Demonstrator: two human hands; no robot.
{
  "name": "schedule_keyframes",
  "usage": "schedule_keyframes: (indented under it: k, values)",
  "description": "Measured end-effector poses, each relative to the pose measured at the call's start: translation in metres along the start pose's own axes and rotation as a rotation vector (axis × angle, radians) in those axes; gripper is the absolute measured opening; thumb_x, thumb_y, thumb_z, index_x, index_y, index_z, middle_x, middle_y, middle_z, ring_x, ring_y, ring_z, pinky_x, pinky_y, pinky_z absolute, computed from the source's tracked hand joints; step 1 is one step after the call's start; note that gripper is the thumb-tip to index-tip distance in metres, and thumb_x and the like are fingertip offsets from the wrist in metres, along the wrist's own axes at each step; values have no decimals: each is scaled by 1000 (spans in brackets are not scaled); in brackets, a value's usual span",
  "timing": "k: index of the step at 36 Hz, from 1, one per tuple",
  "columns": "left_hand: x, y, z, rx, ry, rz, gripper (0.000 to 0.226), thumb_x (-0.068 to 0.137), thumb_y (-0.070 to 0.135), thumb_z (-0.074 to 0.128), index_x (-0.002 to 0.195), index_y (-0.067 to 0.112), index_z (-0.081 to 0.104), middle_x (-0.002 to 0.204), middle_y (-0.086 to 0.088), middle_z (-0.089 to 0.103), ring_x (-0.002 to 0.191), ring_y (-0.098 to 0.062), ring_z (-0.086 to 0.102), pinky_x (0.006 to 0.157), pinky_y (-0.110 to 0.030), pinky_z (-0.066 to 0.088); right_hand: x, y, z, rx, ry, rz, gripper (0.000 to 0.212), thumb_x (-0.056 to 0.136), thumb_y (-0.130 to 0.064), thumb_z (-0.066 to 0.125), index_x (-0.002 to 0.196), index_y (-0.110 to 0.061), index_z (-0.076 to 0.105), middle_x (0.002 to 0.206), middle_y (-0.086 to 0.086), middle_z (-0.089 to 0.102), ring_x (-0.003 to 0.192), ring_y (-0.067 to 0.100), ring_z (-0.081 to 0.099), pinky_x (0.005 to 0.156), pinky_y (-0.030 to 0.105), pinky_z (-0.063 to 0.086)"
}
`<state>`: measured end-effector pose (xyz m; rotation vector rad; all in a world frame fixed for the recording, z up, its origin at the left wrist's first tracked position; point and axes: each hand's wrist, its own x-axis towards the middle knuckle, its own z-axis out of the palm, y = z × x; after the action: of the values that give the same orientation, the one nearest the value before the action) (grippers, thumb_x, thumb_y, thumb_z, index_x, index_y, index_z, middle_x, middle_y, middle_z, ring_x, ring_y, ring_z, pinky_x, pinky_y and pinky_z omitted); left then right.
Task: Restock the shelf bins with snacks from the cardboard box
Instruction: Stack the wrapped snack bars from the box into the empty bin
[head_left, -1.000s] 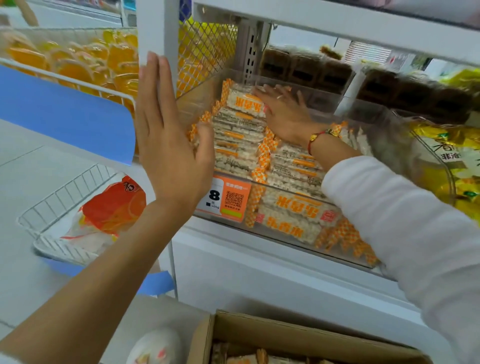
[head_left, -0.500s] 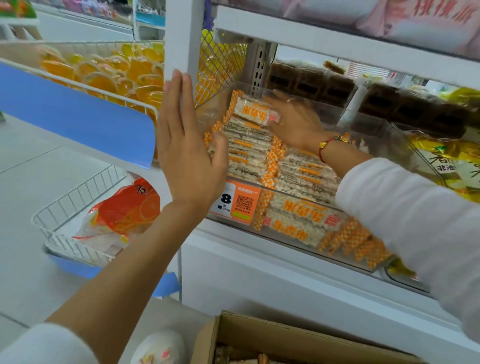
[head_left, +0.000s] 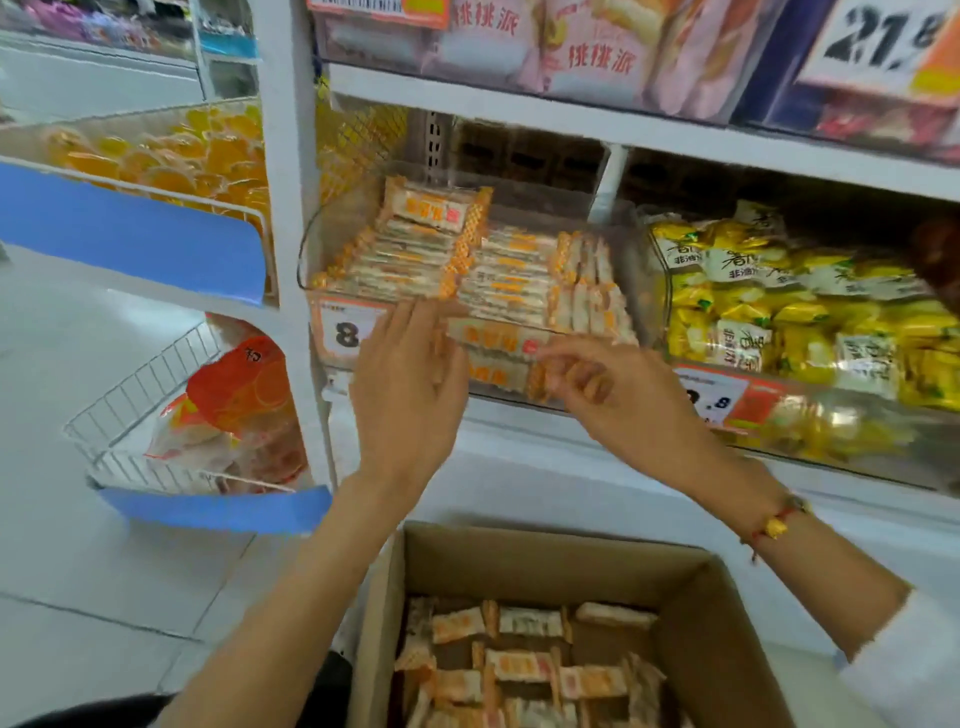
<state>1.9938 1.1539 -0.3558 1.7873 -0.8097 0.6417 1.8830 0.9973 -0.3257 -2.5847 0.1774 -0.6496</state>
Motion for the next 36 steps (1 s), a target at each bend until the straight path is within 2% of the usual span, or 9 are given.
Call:
schedule_keyframes:
  k: [5,9,15,19,21,26,31,34,36]
  values:
    - [-107,-23,14,84,-349,-212,24,94,14,53,108,30,61,108,12,56,106,-14,54,75,-26,41,-97,49,29,-23,-271,306,17,96,-27,56,105,-36,67,89,-18,65,75,-1,57,70,22,48]
    - [-171,-44,26,160,-640,-357,28,90,11,57,111,27,62,117,5,60,112,-18,53,86,-31,45,-155,90,65,-66,-410,480,21,96,-27,53,109,-33,67,110,-15,66,99,3,60,86,23,48]
    - [-196,-55,41,152,-1002,-357,31,95,17,51,124,28,57,131,11,51,119,-9,48,94,-28,44,-193,126,108,-198,-655,460,28,97,-25,47,119,-29,63,113,-4,68,100,15,64,78,30,52]
    - [-208,-69,46,193,-1127,-344,31,97,20,47,127,26,56,132,10,51,118,-10,48,95,-27,43,-207,142,119,-210,-671,437,26,96,-24,46,113,-28,66,116,-1,63,94,18,62,60,26,43]
    - [-214,-80,46,235,-1160,-369,33,97,19,47,129,26,54,134,6,51,119,-13,50,97,-30,44,-212,148,122,-199,-708,466,27,97,-24,44,114,-28,64,117,0,63,95,20,63,60,27,42]
    - [-229,-89,57,286,-1263,-395,46,97,20,45,142,23,39,141,0,47,123,-21,48,99,-32,43,-223,161,128,-165,-857,572,30,97,-29,49,125,-30,58,125,2,61,106,22,60,70,31,47]
    - [-246,-92,78,414,-1486,-439,62,96,22,47,151,17,18,157,-7,21,139,-29,29,108,-40,37,-238,170,126,-100,-1040,631,51,94,-38,57,141,-26,43,132,5,55,121,25,52,99,38,43]
    - [-260,-94,84,467,-1435,-477,66,96,27,51,151,18,15,157,-6,18,141,-29,23,110,-41,34,-248,174,122,62,-1068,684,61,89,-35,66,143,-24,40,137,-8,47,126,17,47,100,23,40]
    - [-269,-96,88,487,-1414,-491,71,96,28,54,152,19,11,158,-6,12,142,-30,20,109,-44,35,-254,182,121,109,-1147,712,67,87,-28,69,146,-21,36,145,-4,40,132,18,41,94,14,37]
